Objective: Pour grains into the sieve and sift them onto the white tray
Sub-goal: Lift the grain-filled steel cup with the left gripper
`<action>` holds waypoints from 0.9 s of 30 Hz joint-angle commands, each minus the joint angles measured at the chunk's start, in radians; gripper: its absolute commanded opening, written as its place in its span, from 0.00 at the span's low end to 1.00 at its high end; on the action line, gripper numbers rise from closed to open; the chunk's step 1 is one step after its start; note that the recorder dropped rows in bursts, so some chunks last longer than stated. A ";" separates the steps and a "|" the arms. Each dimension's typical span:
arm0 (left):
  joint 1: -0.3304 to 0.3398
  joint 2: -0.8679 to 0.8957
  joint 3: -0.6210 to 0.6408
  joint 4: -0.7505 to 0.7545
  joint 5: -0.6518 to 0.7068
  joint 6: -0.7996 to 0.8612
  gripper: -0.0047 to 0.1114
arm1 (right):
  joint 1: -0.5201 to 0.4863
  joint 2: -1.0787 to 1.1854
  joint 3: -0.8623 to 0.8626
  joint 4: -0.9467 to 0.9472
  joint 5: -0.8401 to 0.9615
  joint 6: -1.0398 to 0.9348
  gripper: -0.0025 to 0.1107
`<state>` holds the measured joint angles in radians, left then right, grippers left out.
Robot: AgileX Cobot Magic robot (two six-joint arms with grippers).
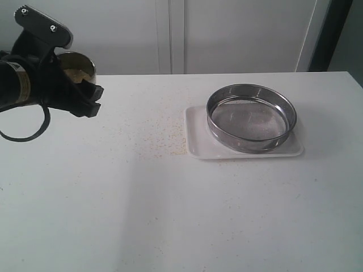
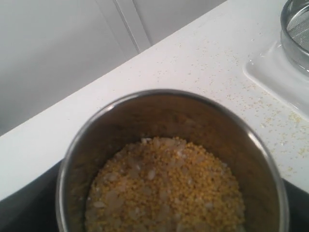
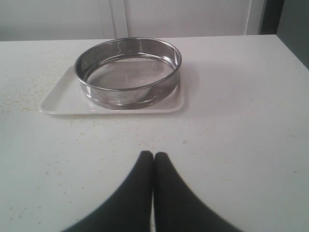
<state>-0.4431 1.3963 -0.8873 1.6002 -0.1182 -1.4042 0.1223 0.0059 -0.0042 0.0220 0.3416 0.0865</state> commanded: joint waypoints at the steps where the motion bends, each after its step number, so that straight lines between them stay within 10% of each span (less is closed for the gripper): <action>1: 0.001 -0.011 -0.010 -0.164 0.013 0.110 0.04 | -0.003 -0.006 0.004 -0.004 -0.006 0.002 0.02; 8: -0.040 -0.009 0.003 -1.036 -0.092 1.087 0.04 | -0.003 -0.006 0.004 -0.004 -0.006 0.002 0.02; 27: -0.072 0.165 -0.183 -0.975 -0.011 1.139 0.04 | -0.003 -0.006 0.004 -0.004 -0.006 0.002 0.02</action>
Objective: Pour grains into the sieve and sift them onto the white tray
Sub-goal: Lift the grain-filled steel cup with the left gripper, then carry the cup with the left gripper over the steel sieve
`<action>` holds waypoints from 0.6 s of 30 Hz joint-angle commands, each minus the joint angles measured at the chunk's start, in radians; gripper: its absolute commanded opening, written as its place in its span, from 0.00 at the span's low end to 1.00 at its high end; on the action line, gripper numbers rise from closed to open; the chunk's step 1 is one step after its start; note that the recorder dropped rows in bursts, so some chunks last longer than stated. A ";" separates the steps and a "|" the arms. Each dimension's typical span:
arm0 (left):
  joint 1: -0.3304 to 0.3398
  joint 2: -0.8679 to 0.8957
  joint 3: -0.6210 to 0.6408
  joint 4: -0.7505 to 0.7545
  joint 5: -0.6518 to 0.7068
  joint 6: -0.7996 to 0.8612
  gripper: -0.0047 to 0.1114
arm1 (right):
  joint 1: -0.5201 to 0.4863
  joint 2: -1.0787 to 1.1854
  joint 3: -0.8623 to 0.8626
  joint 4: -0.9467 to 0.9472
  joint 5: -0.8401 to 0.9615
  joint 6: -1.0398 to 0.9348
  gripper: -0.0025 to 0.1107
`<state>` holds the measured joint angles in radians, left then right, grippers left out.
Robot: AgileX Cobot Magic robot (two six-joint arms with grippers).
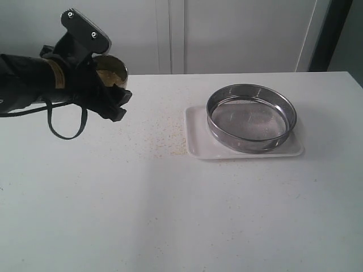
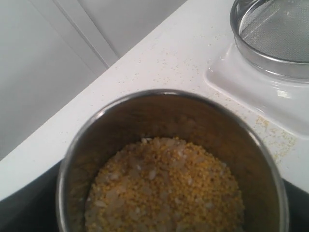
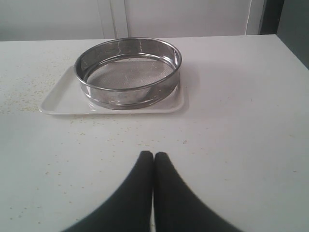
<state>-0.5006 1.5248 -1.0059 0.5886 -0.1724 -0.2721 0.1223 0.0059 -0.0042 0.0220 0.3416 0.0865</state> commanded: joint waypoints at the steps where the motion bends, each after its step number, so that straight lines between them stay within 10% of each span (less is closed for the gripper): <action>1: -0.023 0.052 -0.089 0.049 0.076 0.007 0.04 | -0.003 -0.006 0.004 -0.004 -0.006 0.002 0.02; 18: -0.172 0.325 -0.485 0.049 0.278 0.018 0.04 | -0.003 -0.006 0.004 -0.004 -0.004 0.002 0.02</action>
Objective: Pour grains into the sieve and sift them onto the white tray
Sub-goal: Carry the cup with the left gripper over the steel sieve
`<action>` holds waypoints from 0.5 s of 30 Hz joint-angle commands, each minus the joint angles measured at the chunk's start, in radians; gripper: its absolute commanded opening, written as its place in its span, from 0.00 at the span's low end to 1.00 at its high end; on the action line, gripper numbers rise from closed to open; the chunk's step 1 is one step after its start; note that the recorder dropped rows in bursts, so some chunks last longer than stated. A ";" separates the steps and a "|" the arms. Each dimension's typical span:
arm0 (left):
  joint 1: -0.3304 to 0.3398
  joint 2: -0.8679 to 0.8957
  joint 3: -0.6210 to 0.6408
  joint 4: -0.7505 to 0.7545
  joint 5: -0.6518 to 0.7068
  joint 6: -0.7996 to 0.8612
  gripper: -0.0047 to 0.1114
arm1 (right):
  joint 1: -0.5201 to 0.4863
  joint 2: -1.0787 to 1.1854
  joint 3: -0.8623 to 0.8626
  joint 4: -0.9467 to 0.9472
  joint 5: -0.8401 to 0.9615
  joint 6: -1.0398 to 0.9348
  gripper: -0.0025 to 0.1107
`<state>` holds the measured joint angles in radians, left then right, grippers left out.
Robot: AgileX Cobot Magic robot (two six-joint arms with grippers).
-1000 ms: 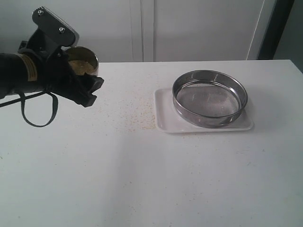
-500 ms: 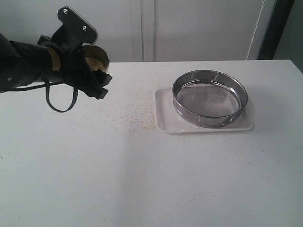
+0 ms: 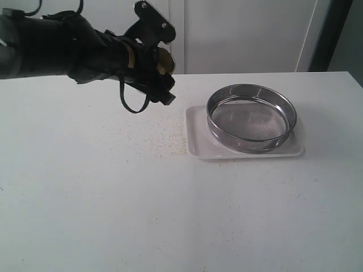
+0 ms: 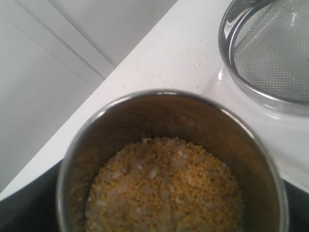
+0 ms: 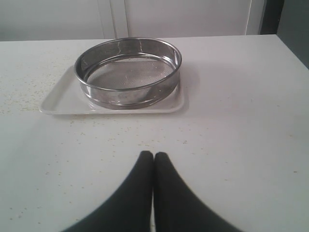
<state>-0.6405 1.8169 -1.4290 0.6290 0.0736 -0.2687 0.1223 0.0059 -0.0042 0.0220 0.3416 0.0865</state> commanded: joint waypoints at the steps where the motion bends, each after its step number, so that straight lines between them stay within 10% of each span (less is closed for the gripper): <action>1: -0.042 0.045 -0.082 0.009 0.045 0.018 0.04 | -0.003 -0.006 0.004 -0.004 -0.004 0.002 0.02; 15: -0.151 0.273 -0.407 -0.049 0.266 0.082 0.04 | -0.003 -0.006 0.004 -0.004 -0.006 0.002 0.02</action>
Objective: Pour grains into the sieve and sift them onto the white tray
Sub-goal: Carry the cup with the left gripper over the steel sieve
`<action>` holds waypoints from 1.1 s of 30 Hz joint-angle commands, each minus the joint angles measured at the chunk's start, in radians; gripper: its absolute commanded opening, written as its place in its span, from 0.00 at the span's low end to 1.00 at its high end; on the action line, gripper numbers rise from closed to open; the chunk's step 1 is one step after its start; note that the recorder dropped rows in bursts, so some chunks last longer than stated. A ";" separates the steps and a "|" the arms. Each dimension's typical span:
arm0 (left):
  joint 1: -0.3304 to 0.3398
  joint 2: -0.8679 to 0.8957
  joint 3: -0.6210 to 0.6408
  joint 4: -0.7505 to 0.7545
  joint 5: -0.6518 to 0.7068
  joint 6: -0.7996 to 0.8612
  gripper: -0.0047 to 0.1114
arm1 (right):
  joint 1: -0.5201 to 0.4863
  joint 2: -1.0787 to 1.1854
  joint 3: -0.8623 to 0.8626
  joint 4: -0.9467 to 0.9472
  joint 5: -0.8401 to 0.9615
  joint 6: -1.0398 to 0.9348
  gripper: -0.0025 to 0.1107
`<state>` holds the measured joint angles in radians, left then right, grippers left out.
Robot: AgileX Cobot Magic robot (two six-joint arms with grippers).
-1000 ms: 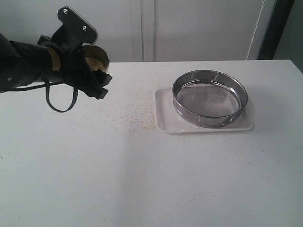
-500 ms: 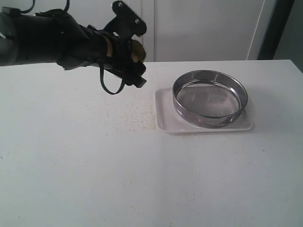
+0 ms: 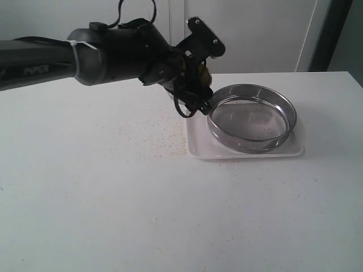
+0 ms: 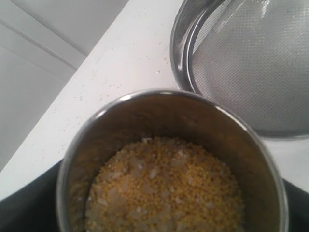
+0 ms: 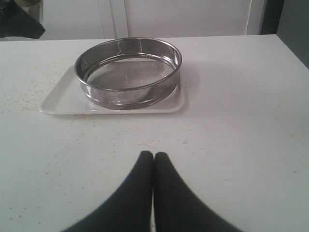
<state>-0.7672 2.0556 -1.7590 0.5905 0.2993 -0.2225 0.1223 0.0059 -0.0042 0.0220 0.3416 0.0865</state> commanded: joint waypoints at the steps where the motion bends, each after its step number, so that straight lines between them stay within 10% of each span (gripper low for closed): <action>1: -0.026 0.047 -0.095 -0.018 0.059 0.057 0.04 | -0.003 -0.006 0.004 -0.004 -0.006 0.002 0.02; 20: -0.043 0.272 -0.472 -0.108 0.260 0.355 0.04 | -0.003 -0.006 0.004 -0.004 -0.006 0.002 0.02; 33: -0.063 0.370 -0.535 0.107 0.123 0.379 0.04 | -0.003 -0.006 0.004 -0.004 -0.006 0.002 0.02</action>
<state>-0.8176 2.4197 -2.2825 0.6599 0.4855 0.1560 0.1223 0.0059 -0.0042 0.0220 0.3416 0.0865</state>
